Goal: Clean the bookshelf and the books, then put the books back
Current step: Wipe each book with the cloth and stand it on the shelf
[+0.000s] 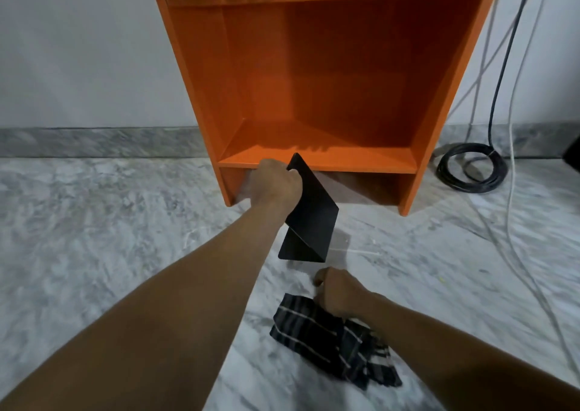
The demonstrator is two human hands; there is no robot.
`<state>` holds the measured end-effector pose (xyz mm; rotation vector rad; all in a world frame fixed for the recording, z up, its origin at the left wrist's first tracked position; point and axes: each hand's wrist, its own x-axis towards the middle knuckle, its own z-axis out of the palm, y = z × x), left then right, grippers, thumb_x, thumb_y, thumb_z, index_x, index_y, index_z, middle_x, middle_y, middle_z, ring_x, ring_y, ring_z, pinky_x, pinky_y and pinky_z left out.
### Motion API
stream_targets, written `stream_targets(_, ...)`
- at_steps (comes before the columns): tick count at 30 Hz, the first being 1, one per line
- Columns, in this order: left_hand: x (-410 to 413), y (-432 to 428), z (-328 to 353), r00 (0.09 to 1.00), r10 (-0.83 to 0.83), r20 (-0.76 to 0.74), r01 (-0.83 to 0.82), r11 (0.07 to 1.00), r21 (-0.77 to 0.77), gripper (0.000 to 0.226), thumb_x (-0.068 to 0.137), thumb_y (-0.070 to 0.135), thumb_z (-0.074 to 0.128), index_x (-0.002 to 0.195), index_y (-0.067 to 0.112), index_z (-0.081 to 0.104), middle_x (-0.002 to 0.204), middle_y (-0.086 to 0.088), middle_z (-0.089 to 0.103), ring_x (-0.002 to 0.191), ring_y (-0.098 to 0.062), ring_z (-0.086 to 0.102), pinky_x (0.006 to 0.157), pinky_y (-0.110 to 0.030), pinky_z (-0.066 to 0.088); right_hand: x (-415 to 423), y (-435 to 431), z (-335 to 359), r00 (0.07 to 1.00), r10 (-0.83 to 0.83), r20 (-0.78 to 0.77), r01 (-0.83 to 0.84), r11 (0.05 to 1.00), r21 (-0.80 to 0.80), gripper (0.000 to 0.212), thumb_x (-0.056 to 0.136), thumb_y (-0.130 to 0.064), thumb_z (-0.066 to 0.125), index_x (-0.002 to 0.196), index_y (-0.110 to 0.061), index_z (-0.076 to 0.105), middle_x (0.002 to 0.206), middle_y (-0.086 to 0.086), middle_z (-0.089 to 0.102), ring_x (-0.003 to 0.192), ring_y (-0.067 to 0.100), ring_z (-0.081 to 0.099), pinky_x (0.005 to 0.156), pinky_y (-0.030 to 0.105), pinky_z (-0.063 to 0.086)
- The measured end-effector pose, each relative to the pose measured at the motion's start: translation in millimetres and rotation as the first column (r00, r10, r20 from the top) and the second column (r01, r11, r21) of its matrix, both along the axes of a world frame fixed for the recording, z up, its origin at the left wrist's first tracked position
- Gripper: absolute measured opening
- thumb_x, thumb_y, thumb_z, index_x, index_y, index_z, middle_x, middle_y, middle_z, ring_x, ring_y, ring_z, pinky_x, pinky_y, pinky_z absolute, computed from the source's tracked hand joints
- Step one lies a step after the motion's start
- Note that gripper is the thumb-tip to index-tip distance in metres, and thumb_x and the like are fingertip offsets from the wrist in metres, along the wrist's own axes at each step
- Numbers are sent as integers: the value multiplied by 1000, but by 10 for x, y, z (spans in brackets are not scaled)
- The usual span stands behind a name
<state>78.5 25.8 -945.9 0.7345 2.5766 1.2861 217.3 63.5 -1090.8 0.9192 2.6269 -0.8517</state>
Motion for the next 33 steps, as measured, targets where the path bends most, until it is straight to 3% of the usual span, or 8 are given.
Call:
stream_targets(3,-82,-30,-9,1000,25,-1,-25,1000,6,46,89,10,55,52,14,28,51,0,29,47,-18,29,47,-28,20,62,204,94,995,-92,-26,93,995,37,56,91,-26,64,139,-7,42,139,15,49,123,31,52,95,34,46)
stream_targets(6,-137,-42,12,997,55,51,-57,998,27,44,89,9,54,53,15,29,54,-1,31,50,-19,32,51,-28,25,127,408,304,941,-269,-206,258,963,-81,104,76,-29,83,153,-9,16,151,16,32,134,31,40,96,32,43)
stream_targets(10,-87,-82,152,998,43,49,-46,997,68,36,88,12,57,56,16,41,62,-3,45,60,-22,45,60,-36,42,9,441,746,909,-202,-365,140,972,-190,151,51,-52,92,155,-21,-11,164,0,-2,150,25,5,119,48,22)
stream_targets(13,18,-104,447,993,12,118,-23,995,100,12,89,10,61,81,17,56,67,0,46,58,-17,46,51,-28,40,-105,337,1067,881,-109,-461,46,988,-145,145,42,-57,91,152,-28,2,157,-2,21,145,27,21,112,52,34)
stream_targets(15,58,-140,709,993,19,120,-39,985,166,24,90,10,62,70,14,49,60,2,39,51,-13,37,46,-23,28,-101,306,1278,873,-73,-483,21,993,-113,145,48,-52,93,155,-24,-1,159,-4,15,148,25,14,115,48,29)
stream_targets(19,29,-248,1285,996,-72,60,61,985,163,32,90,21,68,67,13,46,65,2,45,59,-14,45,57,-26,38,-18,337,1776,857,8,-515,-12,1000,-5,146,56,-47,92,155,-20,-12,152,-8,10,142,20,14,104,32,29)
stream_targets(25,-36,-361,2341,984,-172,-33,173,923,343,30,91,35,64,77,11,54,73,2,51,62,-11,47,66,-30,47,-210,335,2757,739,56,-672,115,971,208,110,42,-59,89,132,-27,34,119,-3,34,114,18,38,88,40,50)
stream_targets(33,-538,-393,3173,997,45,-63,-5,848,530,17,90,26,66,99,12,67,94,-6,70,84,-22,69,77,-35,59,-547,500,3765,668,41,-743,217,944,247,99,40,-74,83,120,-32,43,116,-3,46,109,19,49,87,41,55)
